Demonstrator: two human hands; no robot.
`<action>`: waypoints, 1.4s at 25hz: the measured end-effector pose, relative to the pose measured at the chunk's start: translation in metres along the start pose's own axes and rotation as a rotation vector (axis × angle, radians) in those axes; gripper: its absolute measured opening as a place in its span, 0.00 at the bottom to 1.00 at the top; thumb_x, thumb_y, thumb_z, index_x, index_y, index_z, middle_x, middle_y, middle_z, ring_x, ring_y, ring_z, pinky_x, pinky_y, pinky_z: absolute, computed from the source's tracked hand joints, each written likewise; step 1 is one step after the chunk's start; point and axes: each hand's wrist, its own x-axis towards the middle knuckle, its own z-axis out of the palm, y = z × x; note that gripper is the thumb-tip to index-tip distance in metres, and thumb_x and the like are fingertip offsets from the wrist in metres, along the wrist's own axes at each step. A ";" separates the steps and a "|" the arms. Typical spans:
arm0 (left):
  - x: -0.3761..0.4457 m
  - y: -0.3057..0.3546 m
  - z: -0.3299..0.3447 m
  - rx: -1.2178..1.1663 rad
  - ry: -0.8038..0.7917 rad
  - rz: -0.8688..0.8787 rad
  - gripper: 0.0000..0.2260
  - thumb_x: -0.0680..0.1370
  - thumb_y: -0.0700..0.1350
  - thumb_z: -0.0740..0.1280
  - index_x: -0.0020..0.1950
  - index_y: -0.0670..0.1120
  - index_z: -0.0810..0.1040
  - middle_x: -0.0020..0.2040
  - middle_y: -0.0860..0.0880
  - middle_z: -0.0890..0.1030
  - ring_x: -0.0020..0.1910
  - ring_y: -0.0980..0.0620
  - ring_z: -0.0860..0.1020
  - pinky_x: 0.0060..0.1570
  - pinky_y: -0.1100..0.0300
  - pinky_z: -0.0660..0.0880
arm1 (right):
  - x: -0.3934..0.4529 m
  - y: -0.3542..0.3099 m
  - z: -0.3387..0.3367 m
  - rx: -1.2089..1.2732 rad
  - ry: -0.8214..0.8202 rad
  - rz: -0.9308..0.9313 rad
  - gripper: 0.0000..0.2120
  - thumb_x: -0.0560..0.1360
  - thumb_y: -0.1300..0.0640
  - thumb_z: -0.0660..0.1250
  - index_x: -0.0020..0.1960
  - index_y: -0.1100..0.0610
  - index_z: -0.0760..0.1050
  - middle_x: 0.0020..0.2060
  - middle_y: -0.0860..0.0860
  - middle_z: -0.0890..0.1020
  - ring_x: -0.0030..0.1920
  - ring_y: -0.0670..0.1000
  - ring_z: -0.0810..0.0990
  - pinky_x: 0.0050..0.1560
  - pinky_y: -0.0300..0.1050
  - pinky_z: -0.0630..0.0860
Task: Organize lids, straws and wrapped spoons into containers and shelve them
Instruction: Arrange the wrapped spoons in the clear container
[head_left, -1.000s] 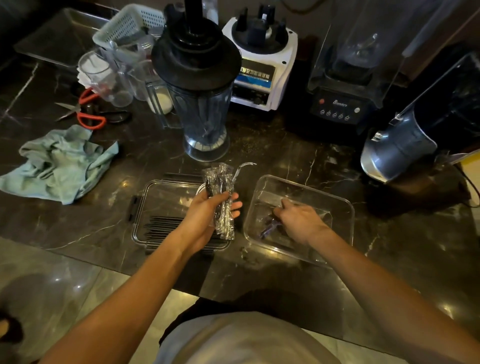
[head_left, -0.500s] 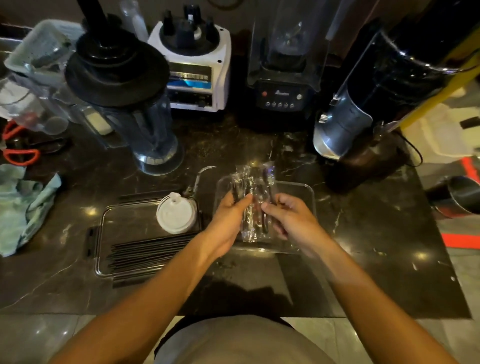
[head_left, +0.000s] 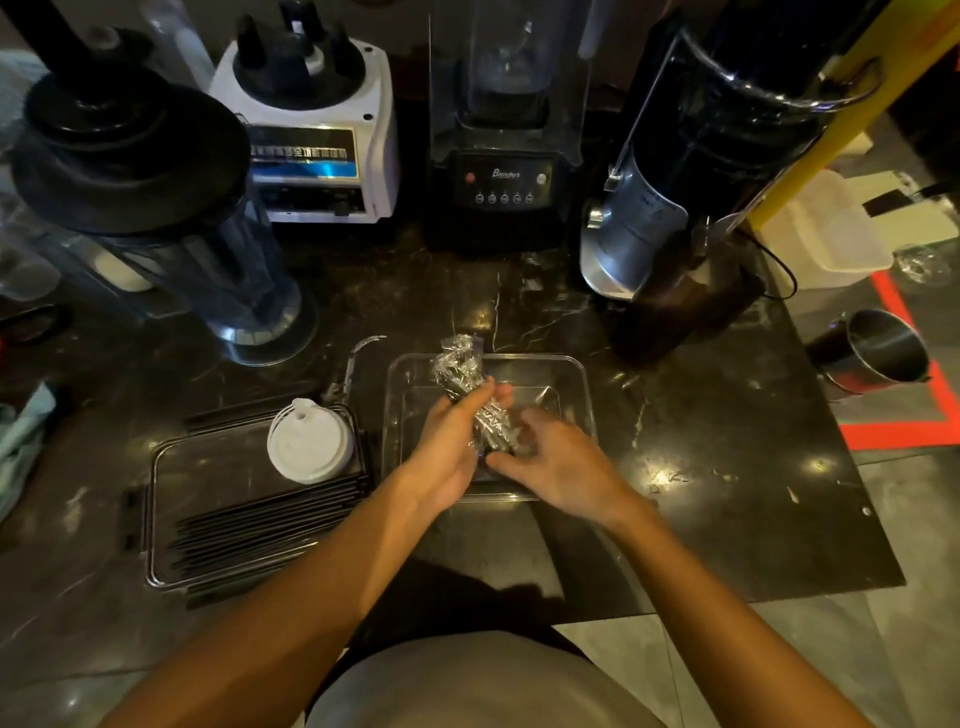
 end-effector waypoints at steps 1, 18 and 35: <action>-0.001 0.002 0.003 -0.014 -0.028 -0.010 0.07 0.81 0.46 0.69 0.55 0.47 0.86 0.61 0.46 0.86 0.65 0.48 0.81 0.71 0.45 0.72 | 0.001 0.002 0.001 0.050 -0.017 0.012 0.31 0.75 0.38 0.72 0.73 0.48 0.69 0.53 0.46 0.84 0.47 0.44 0.82 0.51 0.45 0.78; 0.010 -0.010 -0.017 0.237 0.084 -0.024 0.32 0.73 0.55 0.77 0.73 0.47 0.71 0.67 0.46 0.80 0.63 0.50 0.80 0.61 0.54 0.77 | 0.042 0.016 -0.017 -0.348 -0.025 -0.034 0.06 0.80 0.54 0.67 0.56 0.53 0.76 0.46 0.48 0.82 0.47 0.51 0.83 0.48 0.47 0.75; 0.023 -0.016 -0.037 1.308 0.254 0.192 0.27 0.76 0.47 0.75 0.73 0.47 0.71 0.72 0.44 0.65 0.72 0.45 0.67 0.71 0.57 0.65 | 0.049 0.030 0.001 -0.904 0.034 -0.174 0.27 0.76 0.56 0.71 0.73 0.59 0.69 0.68 0.58 0.74 0.69 0.59 0.72 0.69 0.56 0.68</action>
